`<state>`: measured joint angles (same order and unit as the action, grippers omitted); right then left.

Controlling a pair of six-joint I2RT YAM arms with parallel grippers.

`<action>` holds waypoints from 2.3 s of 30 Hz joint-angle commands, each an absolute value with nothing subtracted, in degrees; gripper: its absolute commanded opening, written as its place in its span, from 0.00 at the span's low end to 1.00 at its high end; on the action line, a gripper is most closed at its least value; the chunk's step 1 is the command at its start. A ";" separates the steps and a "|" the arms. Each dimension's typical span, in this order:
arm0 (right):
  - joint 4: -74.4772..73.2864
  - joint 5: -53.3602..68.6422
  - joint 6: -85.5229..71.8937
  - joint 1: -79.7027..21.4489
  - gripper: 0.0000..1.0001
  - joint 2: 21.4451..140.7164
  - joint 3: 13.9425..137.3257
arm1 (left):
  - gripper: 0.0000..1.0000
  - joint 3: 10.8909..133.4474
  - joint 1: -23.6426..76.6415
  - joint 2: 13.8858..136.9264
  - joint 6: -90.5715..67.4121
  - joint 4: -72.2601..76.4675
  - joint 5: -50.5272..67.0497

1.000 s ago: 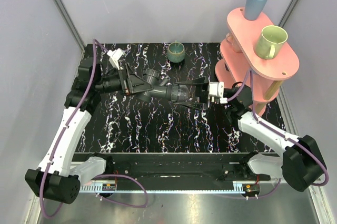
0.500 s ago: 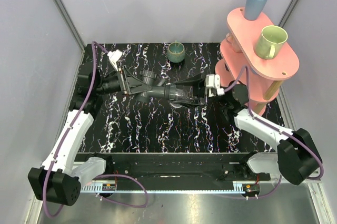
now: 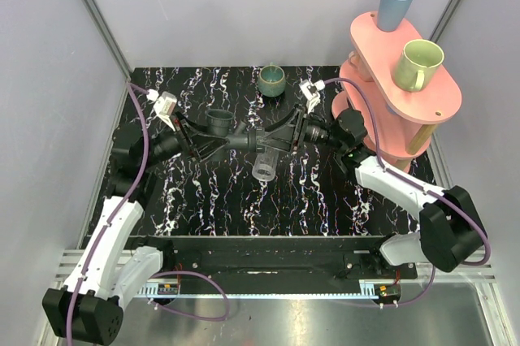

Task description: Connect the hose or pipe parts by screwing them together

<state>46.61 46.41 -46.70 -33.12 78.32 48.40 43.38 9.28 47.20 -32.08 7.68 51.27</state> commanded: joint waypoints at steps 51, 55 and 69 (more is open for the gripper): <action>30.32 41.26 -1.90 -40.34 0.42 73.30 51.41 | 0.00 54.76 10.20 54.58 -28.24 -13.09 53.89; 26.11 29.11 -8.44 -40.43 0.62 71.38 51.42 | 0.00 53.44 10.20 54.23 -23.03 -17.31 52.03; 23.03 20.39 5.78 -40.34 0.59 70.13 52.47 | 0.00 48.25 10.20 56.25 -25.85 -16.42 51.77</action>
<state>15.64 32.69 1.58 -41.54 71.59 48.25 49.67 9.37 56.75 -28.32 -13.43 50.37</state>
